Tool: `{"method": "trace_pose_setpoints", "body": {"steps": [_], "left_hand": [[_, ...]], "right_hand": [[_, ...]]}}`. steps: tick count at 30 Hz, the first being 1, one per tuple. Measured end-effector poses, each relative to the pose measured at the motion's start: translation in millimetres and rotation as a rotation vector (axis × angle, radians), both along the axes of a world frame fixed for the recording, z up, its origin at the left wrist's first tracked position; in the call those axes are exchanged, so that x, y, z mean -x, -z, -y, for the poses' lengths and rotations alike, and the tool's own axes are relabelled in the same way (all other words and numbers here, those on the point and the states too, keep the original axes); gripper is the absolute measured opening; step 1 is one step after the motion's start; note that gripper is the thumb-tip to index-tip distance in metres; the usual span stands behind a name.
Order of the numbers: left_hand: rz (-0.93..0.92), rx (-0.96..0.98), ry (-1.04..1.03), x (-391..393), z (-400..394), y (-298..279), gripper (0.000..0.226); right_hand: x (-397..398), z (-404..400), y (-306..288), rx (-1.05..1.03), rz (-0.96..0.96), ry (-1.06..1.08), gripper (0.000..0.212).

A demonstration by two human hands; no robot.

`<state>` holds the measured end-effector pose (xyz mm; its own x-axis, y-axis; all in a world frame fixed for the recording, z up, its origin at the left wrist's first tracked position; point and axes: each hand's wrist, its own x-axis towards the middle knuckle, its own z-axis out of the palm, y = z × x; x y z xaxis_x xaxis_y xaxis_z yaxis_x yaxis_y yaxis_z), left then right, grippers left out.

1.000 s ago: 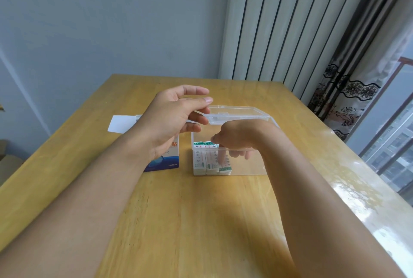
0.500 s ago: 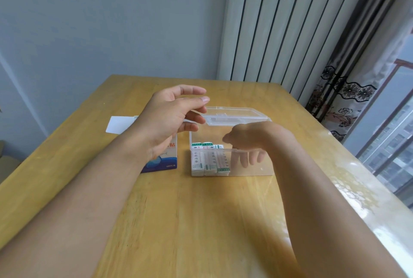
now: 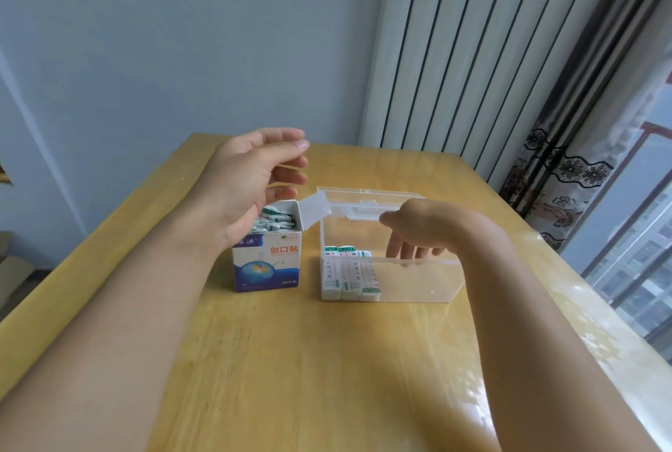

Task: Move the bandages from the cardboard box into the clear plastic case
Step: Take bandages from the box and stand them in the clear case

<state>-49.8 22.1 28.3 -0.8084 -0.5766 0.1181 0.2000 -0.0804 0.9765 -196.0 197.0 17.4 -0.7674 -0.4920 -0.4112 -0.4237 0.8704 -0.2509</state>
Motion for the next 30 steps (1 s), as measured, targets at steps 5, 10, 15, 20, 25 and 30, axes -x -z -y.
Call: {"method": "trace_pose_setpoints", "body": {"steps": [5,10,15,20,25,30], "left_hand": [[-0.009,0.039,-0.274,-7.4,38.9,5.7,0.005],[0.110,0.018,-0.340,-0.1,46.9,29.1,0.033],[0.141,-0.069,-0.334,2.9,44.3,36.6,0.046],[0.125,-0.170,-0.312,6.0,45.8,39.0,0.053],[0.099,-0.325,-0.257,4.7,45.0,38.4,0.062],[0.117,-0.340,-0.267,5.0,45.0,38.3,0.066]], "right_hand": [[-23.2,13.6,-10.7,0.490,-0.511,-0.049,0.025],[-69.3,55.7,-9.5,0.603,-0.412,-0.354,0.020],[-65.6,106.9,5.0,0.413,-0.544,-0.429,0.024],[-62.2,125.0,11.8,0.370,-0.518,-0.431,0.028],[-67.7,135.8,20.2,0.404,-0.487,-0.473,0.028],[-69.4,137.9,23.7,0.456,-0.430,-0.493,0.031]]}}
